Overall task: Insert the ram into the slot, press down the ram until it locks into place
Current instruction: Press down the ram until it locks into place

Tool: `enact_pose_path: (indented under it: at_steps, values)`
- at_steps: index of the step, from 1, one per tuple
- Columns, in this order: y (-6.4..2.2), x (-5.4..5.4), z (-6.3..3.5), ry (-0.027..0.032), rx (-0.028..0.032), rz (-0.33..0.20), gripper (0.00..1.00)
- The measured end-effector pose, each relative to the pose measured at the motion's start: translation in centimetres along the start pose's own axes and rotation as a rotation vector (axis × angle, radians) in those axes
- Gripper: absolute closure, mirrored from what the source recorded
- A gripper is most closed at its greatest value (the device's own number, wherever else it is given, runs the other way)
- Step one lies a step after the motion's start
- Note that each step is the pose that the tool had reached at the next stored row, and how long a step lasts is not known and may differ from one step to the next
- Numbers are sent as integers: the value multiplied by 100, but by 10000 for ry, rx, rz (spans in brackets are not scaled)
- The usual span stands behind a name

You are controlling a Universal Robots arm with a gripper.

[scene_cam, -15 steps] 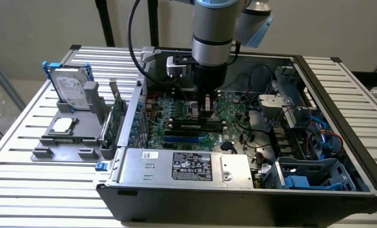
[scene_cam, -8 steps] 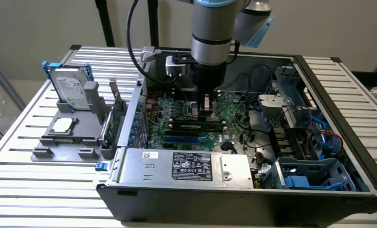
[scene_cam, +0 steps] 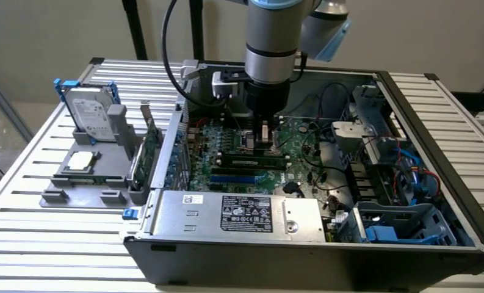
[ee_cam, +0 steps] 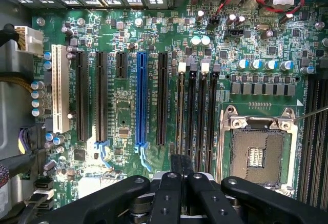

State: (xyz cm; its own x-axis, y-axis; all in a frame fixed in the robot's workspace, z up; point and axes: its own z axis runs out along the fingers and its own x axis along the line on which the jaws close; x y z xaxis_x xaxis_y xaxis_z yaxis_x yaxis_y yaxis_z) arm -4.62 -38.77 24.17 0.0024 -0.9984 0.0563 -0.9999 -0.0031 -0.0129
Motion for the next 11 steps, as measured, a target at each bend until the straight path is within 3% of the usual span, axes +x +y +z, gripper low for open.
enact_pose_path:
  at_steps: [11]
  values:
    - [9, -4, 61, 1, -30, -1, 89]
